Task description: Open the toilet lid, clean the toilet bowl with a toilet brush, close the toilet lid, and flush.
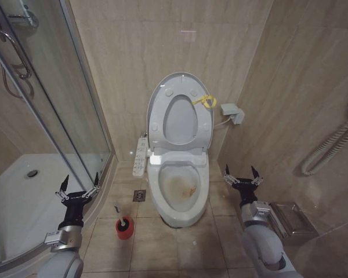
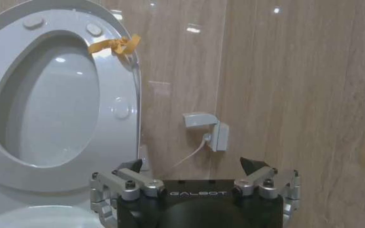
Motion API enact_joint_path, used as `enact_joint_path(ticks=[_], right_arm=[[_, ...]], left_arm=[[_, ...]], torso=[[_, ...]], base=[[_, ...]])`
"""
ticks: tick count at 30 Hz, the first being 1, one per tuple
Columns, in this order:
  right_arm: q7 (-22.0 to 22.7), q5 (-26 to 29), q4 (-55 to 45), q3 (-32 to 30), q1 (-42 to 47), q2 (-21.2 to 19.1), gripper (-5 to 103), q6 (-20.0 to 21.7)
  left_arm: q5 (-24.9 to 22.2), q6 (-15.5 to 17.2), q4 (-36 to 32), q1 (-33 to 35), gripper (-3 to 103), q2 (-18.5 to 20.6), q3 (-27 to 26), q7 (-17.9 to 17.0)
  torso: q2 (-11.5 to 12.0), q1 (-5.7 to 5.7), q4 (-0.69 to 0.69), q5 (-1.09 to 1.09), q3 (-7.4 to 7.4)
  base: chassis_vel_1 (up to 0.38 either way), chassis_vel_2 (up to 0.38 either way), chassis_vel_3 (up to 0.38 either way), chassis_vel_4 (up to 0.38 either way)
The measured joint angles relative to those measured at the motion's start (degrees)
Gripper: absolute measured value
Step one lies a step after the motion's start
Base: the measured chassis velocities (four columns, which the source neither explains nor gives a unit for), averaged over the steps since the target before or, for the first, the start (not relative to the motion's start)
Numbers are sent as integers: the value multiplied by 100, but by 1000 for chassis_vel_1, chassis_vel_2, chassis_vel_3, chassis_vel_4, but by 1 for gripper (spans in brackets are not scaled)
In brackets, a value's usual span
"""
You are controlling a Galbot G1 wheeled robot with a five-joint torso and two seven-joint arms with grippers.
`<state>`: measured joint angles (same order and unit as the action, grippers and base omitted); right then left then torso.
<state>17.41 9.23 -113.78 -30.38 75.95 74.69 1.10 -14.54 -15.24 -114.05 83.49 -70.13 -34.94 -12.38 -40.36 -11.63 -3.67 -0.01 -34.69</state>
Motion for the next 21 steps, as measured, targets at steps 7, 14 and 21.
enact_joint_path(ticks=[7, 14, 21], right_arm=[[-57, -34, -27, 8, 40, 94, 100, 23], [-94, -61, -40, 37, 64, 180, 100, 48], [-94, -62, -42, 40, 65, 181, 100, 55]], left_arm=[[0, 0, 0, 0, 100, 0, 0, 0], [0, 0, 0, 0, 100, 0, 0, 0], [0, 0, 0, 0, 100, 0, 0, 0]], torso=[[0, 0, 0, 0, 0], [0, 0, 0, 0, 0], [0, 0, 0, 0, 0]], base=[[0, 0, 0, 0], [0, 0, 0, 0], [0, 0, 0, 0]])
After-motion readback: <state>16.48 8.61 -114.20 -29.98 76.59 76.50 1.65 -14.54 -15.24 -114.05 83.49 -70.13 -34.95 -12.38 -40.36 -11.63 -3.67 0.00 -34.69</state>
